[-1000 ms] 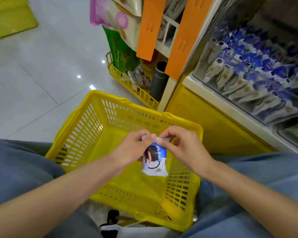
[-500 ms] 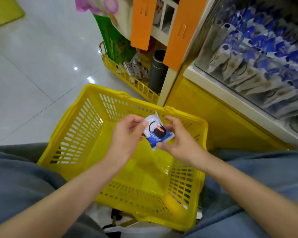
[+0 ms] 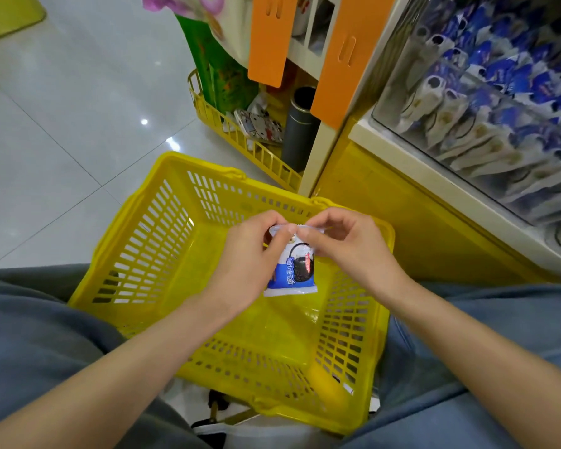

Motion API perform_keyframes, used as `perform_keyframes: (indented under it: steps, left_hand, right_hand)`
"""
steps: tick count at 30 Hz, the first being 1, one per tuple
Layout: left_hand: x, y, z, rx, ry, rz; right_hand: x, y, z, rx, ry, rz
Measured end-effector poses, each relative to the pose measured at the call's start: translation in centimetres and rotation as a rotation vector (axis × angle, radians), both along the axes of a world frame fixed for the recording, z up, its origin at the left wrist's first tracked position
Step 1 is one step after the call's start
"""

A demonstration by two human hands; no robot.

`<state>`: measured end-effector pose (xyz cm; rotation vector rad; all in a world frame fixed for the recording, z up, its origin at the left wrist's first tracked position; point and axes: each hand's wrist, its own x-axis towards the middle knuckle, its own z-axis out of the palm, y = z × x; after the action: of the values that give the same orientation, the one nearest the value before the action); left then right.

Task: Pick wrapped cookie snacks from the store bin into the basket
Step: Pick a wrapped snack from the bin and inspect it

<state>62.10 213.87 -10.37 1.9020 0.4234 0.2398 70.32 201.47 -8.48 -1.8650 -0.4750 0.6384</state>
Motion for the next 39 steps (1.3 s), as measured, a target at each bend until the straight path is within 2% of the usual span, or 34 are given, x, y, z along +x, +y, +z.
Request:
perform_keyframes:
  steps: [4, 5, 8, 9, 10, 12, 14, 16, 18, 20, 22, 25, 27, 28, 30, 32, 37, 39]
  left_hand:
    - [0.4, 0.3, -0.3, -0.166, 0.043, -0.002]
    - [0.5, 0.3, -0.3, -0.151, 0.041, 0.002]
    - [0.3, 0.4, -0.6, 0.099, 0.097, 0.081]
    - [0.3, 0.5, -0.7, 0.097, 0.163, 0.107]
    - [0.5, 0.5, -0.5, -0.008, 0.251, 0.118]
    - [0.8, 0.5, 0.2, -0.405, 0.405, 0.108]
    - [1.0, 0.6, 1.0, -0.708, 0.424, 0.079]
    - [0.7, 0.5, 1.3, -0.83, 0.32, 0.098]
    - [0.4, 0.5, 1.3, -0.838, 0.202, 0.155]
    - [0.4, 0.5, 1.2, -0.765, 0.146, 0.191]
    - [0.4, 0.5, 1.2, -0.701, 0.146, 0.199]
    - [0.1, 0.2, 1.1, -0.671, 0.168, 0.125]
    - [0.0, -0.3, 0.7, -0.654, 0.165, 0.112]
    - [0.0, -0.5, 0.4, -0.605, 0.154, 0.132]
    - [-0.2, -0.6, -0.3, -0.301, 0.127, 0.157]
    - [-0.5, -0.7, -0.7, -0.022, 0.078, 0.102]
    - [-1.1, -0.8, -1.3, 0.128, 0.053, -0.014]
    - [-1.1, -0.8, -1.5, 0.152, 0.075, -0.028]
  right_hand:
    - [-0.3, -0.3, 0.1, -0.157, -0.535, 0.047]
    - [-0.4, -0.4, 0.1, -0.178, -0.616, 0.047]
    - [-0.1, -0.6, 0.3, -0.129, -0.632, -0.021]
    - [0.1, -0.6, 0.5, -0.098, -0.619, -0.048]
    - [0.2, -0.6, 0.6, -0.071, -0.615, -0.062]
    - [0.0, -0.7, 0.6, -0.025, -0.643, -0.029]
    - [-0.6, -0.8, 0.4, -0.025, -0.72, 0.056]
    - [-1.1, -1.0, 0.2, -0.073, -0.809, 0.159]
    - [-1.0, -1.1, 0.2, -0.11, -0.871, 0.281]
    - [-0.4, -1.0, 0.3, -0.12, -0.795, 0.336]
    - [0.1, -0.7, 0.3, -0.105, -0.561, 0.198]
    - [0.5, 0.2, 0.2, -0.101, -0.096, -0.039]
    - [0.6, 0.3, 0.2, 0.016, 0.26, -0.102]
    - [0.6, 0.4, 0.4, 0.06, 0.362, -0.101]
    - [0.4, 0.3, 0.4, 0.06, 0.364, -0.053]
    - [0.1, 0.3, 0.1, 0.047, 0.281, -0.047]
    - [-0.7, 0.3, -0.9, 0.046, 0.226, -0.037]
    - [-0.7, 0.2, -1.2, -0.018, 0.138, -0.045]
